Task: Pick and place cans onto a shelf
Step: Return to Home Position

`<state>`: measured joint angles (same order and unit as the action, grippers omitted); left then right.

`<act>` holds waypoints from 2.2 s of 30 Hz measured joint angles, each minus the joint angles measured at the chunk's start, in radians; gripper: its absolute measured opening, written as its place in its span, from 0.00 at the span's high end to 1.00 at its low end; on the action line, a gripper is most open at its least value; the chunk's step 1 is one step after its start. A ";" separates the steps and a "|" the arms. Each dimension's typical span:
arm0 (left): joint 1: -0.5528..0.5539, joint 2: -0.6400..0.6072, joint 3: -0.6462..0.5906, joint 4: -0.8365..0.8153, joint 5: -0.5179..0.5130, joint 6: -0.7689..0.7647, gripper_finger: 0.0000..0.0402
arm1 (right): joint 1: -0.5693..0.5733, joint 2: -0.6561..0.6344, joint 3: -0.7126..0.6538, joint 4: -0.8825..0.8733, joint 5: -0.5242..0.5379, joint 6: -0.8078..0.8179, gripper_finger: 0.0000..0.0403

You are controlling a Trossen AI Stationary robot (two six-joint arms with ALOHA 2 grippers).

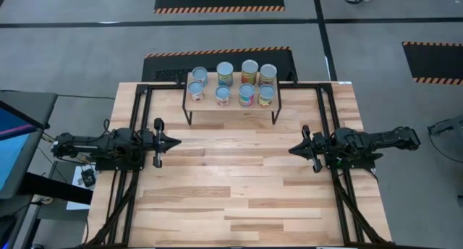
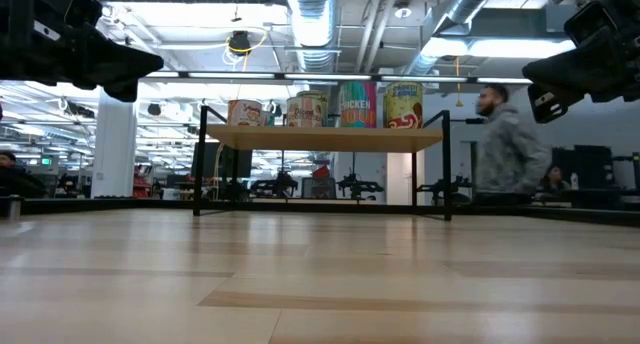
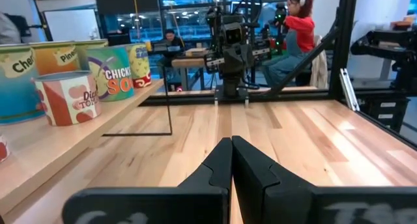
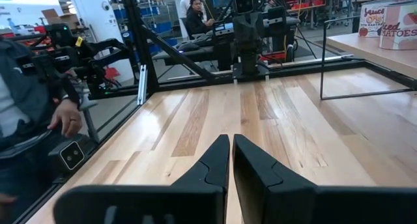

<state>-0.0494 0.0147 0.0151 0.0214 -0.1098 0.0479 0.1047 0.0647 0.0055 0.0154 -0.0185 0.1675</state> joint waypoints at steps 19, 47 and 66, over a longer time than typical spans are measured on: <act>0.000 0.000 0.003 -0.006 -0.003 -0.006 1.00 | 0.000 0.000 0.000 0.000 0.000 -0.001 0.88; -0.032 0.018 0.004 -0.007 -0.007 -0.003 1.00 | 0.000 0.000 0.000 0.000 0.000 -0.001 0.88; -0.048 0.024 0.005 -0.007 -0.003 -0.002 1.00 | 0.000 0.000 0.000 0.000 0.000 -0.001 0.88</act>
<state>-0.0978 0.0391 0.0196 0.0139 -0.1123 0.0457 0.1043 0.0645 0.0051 0.0151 -0.0185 0.1668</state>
